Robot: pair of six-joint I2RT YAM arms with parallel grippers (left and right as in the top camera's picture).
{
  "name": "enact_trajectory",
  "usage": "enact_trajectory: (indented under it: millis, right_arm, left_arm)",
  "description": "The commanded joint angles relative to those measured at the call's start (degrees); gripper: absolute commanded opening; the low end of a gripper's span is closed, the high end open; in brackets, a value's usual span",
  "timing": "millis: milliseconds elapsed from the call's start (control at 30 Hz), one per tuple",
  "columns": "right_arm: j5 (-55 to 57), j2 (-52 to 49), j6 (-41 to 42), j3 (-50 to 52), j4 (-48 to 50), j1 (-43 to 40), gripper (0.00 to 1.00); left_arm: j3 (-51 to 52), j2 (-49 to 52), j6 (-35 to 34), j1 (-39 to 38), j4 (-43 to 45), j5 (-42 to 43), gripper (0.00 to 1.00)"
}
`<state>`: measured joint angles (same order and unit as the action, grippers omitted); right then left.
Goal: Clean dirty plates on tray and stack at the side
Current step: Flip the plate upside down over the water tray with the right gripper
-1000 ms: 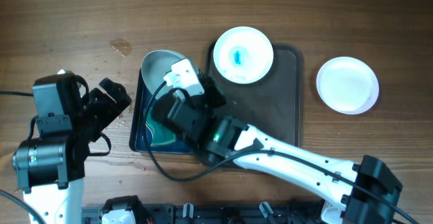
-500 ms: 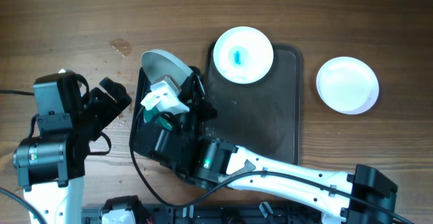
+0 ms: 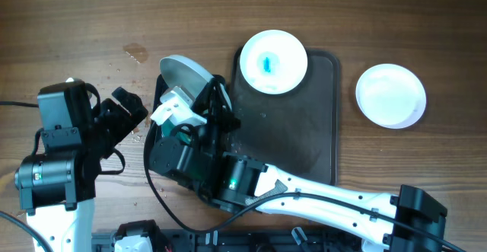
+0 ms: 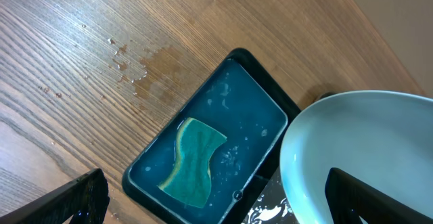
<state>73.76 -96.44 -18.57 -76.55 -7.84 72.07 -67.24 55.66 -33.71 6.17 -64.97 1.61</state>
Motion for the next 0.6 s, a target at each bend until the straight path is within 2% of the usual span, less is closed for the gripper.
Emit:
enact_trajectory:
  millis: [0, 567]
  right_arm:
    - [0.8, 0.3, -2.4, -1.3, 0.6, 0.1, 0.04]
    - [0.9, 0.3, -2.3, -1.3, 1.2, 0.1, 0.04]
  left_arm:
    - [-0.9, 0.0, 0.5, 0.4, 0.0, -0.2, 1.0]
    - [-0.9, 0.0, 0.5, 0.4, 0.0, -0.2, 1.0]
